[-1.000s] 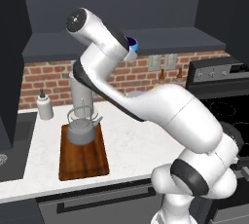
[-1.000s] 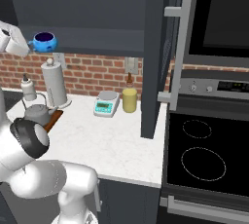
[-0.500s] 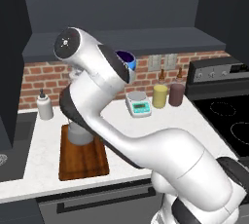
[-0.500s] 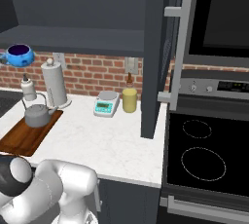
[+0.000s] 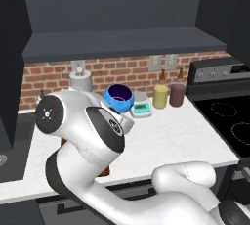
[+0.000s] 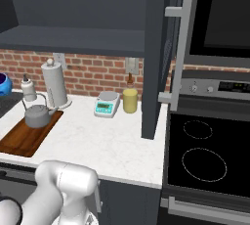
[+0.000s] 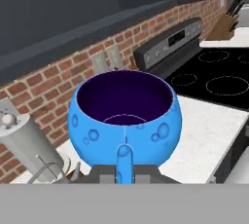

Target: Pick the kettle from the counter and place it on the tray. Then pick the mug from the cabinet and place it on the tray. Then close the cabinet doors.

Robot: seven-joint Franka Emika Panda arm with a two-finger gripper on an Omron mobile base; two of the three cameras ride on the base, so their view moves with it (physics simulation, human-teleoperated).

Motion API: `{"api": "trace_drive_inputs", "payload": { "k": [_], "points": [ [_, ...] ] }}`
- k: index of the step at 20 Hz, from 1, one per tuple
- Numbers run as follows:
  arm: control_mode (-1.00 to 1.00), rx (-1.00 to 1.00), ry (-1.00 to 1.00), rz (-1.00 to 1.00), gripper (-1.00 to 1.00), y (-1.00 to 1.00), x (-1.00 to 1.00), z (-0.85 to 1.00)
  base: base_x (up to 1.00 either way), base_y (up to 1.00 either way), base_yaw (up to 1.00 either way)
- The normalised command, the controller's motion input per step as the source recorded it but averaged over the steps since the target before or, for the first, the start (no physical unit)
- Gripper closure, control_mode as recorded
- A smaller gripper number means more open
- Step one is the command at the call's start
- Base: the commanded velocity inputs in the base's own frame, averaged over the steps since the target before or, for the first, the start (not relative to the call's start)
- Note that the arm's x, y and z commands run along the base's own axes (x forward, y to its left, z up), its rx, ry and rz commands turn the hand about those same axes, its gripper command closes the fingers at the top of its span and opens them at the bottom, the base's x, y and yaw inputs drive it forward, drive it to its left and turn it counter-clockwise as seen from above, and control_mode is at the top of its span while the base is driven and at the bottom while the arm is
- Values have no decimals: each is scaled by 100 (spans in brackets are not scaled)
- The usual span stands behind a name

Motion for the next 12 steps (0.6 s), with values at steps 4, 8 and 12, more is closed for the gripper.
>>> {"api": "trace_drive_inputs", "payload": {
  "k": [4,8,12],
  "points": [
    [-100,-7,0,0,100,12,-8,-98,0,0,0],
    [-100,0,2,0,100,6,18,-93,0,0,0],
    [-100,-3,3,0,100,10,28,-92,0,0,0]
  ]
}}
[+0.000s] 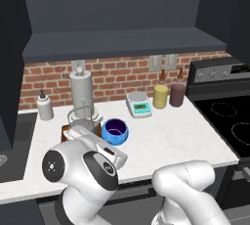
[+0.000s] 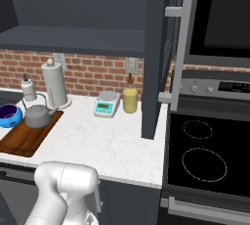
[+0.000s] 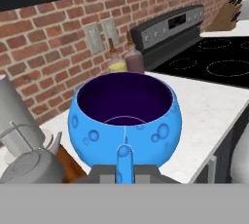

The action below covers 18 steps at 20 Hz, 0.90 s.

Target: Pick the kettle from the counter and place it on the tray. Then pick the mug from the cabinet and place it on the tray. Then close the cabinet doors.

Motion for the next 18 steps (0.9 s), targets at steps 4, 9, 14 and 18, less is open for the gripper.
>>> {"api": "trace_drive_inputs", "payload": {
  "k": [4,9,14,18],
  "points": [
    [-100,0,2,1,100,23,35,-70,0,0,0],
    [-100,0,6,2,100,33,33,-65,0,0,0],
    [-100,-10,12,1,100,65,32,-41,0,0,0],
    [-100,0,19,0,100,38,38,-34,0,0,0]
  ]
}}
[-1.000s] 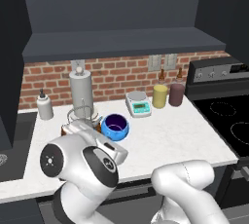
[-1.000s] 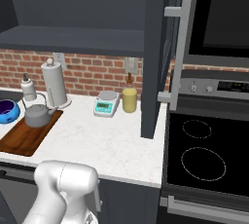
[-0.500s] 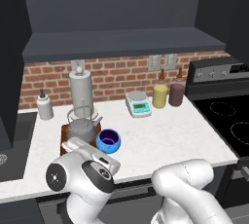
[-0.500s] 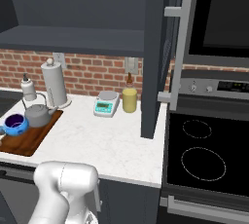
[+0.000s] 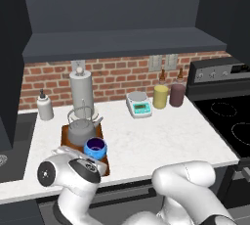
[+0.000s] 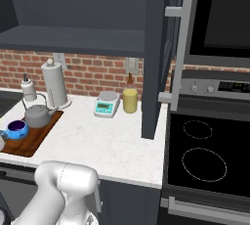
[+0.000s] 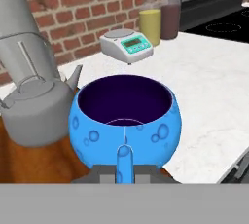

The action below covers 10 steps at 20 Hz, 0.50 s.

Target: Pick the kettle from the counter and place it on the tray. Then pick the mug from the cabinet and place it on the tray. Then close the cabinet doors.

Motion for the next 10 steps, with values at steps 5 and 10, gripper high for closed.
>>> {"api": "trace_drive_inputs", "payload": {
  "k": [5,10],
  "points": [
    [-100,0,16,0,100,27,31,-38,0,0,0],
    [-100,0,2,0,100,20,21,-41,0,0,0]
  ]
}}
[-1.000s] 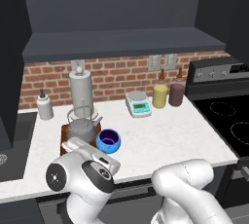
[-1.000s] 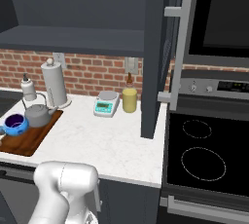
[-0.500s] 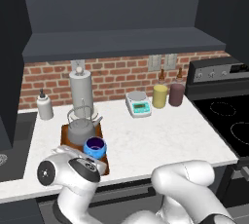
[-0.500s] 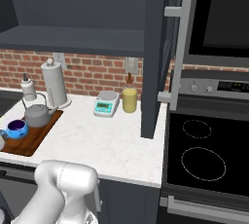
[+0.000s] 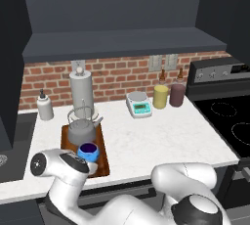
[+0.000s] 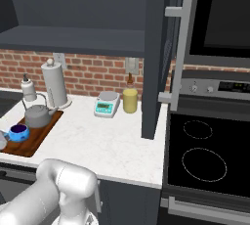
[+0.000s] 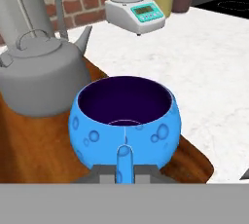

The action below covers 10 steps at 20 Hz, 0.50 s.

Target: Pick the kettle from the counter and place it on the tray. Then pick the mug from the cabinet and place it on the tray. Then close the cabinet doors.

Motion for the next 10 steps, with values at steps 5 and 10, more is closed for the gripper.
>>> {"api": "trace_drive_inputs", "payload": {
  "k": [5,10],
  "points": [
    [-100,-1,-1,1,100,24,21,-51,0,0,0],
    [-100,0,0,0,100,16,25,-34,0,0,0]
  ]
}}
